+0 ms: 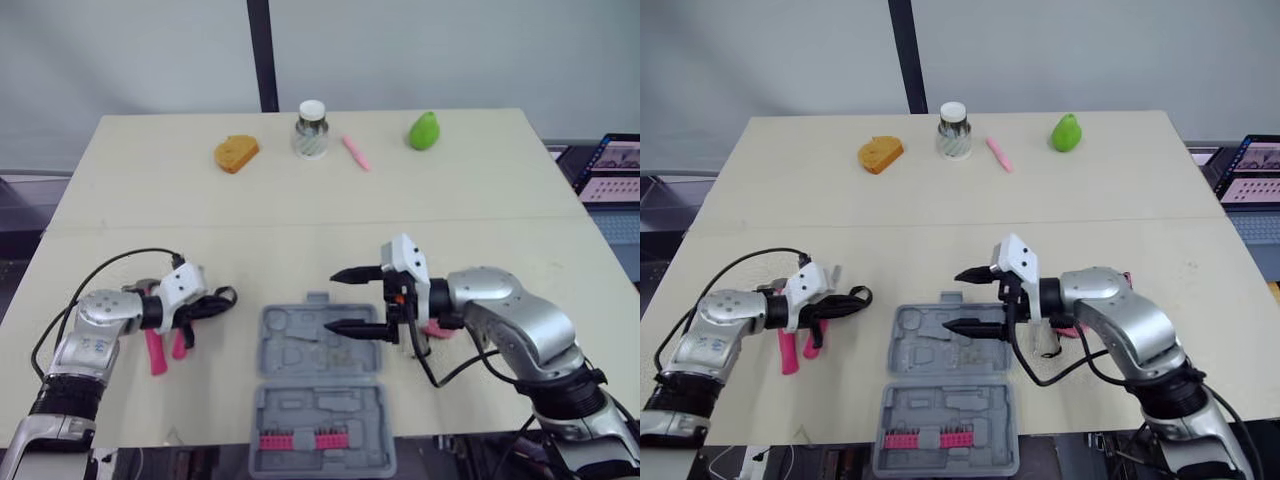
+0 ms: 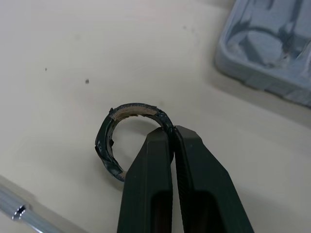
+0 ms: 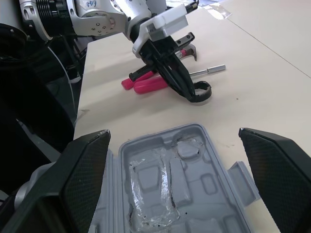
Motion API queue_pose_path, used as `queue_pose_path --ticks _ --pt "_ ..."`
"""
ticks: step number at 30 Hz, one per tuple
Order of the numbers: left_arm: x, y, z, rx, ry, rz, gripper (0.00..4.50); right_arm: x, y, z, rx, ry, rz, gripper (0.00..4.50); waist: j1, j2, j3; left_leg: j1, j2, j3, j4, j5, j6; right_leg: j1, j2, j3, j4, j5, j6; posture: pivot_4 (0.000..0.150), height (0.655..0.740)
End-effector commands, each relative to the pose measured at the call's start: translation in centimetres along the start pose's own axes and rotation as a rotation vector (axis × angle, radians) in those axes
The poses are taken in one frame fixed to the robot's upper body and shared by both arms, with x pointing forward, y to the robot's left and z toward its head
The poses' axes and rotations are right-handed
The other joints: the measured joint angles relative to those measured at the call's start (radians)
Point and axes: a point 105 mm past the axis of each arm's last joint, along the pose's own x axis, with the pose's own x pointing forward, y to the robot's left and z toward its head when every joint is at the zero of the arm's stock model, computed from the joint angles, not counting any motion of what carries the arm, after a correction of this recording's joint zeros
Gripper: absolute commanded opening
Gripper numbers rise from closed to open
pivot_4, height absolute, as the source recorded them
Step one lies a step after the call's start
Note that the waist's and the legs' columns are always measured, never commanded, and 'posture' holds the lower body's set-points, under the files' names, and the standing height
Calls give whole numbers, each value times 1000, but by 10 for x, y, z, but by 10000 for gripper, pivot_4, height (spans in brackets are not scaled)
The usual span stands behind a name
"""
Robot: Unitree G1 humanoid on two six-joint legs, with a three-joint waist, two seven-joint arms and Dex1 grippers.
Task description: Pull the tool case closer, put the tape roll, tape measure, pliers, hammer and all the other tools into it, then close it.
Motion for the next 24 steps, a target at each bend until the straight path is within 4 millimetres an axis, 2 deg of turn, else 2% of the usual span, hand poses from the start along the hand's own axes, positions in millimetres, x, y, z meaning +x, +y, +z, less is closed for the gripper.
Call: queue_pose_path --ticks 1,9,15,24 --pt "-7 -5 27 35 -72 -36 533 -15 5 18 -77 -24 13 45000 0 0 0 0 0 0 0 0 0 0 0 0 0 0 0 1500 7400" --pt "9 -29 66 0 -227 -109 533 -41 6 15 -111 76 17 45000 0 0 0 0 0 0 0 0 0 0 0 0 -1 0 0 1500 7400" --pt "25 -51 63 -69 -259 -154 533 -50 3 19 -144 104 -5 45000 1 0 0 0 0 0 0 0 0 1 0 0 -1 0 0 1500 7400" --pt "33 -52 49 -55 -186 -149 533 -53 2 22 -161 119 -13 45000 10 -1 0 0 0 0 1 0 0 1 -1 0 -1 0 0 1500 7400"
